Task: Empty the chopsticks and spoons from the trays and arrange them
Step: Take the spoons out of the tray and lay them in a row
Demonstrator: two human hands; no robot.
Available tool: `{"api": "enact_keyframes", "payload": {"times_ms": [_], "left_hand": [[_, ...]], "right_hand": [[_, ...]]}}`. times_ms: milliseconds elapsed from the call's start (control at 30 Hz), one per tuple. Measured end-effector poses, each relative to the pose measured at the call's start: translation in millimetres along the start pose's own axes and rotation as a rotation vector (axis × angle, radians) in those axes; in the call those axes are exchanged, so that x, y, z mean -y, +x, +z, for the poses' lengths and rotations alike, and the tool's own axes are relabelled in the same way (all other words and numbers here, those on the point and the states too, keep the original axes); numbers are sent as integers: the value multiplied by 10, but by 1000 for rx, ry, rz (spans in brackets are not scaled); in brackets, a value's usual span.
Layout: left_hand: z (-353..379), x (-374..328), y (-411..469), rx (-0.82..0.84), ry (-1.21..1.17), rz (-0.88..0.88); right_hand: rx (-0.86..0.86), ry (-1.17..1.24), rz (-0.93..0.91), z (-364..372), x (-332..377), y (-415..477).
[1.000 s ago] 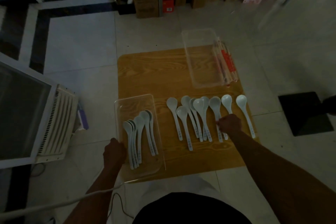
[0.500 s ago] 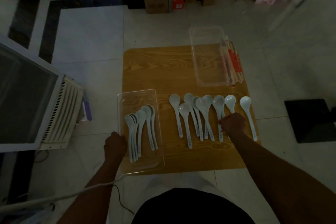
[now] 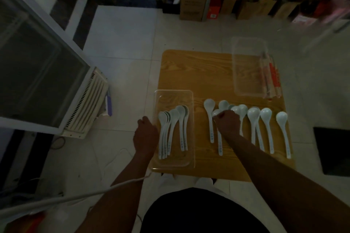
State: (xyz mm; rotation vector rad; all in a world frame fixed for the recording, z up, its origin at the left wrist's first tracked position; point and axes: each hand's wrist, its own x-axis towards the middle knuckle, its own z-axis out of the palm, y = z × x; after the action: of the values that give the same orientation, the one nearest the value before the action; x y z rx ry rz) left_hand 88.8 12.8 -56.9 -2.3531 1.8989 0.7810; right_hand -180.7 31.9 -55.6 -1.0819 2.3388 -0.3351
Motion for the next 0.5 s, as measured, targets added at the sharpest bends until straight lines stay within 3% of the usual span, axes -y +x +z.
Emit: {"api": "enact_keyframes", "payload": {"times_ms": [100, 200, 300, 500], "left_hand": [[11, -35, -8, -49, -12, 216], [142, -41, -25, 89, -47, 329], [248, -93, -97, 214, -75, 292], [321, -214, -117, 232, -149, 127]], "right_hand": [[60, 4, -105, 263, 331, -238], [143, -36, -192, 544, 533, -468], [253, -53, -198, 801, 620, -629], [296, -135, -47, 1013, 781, -719]]}}
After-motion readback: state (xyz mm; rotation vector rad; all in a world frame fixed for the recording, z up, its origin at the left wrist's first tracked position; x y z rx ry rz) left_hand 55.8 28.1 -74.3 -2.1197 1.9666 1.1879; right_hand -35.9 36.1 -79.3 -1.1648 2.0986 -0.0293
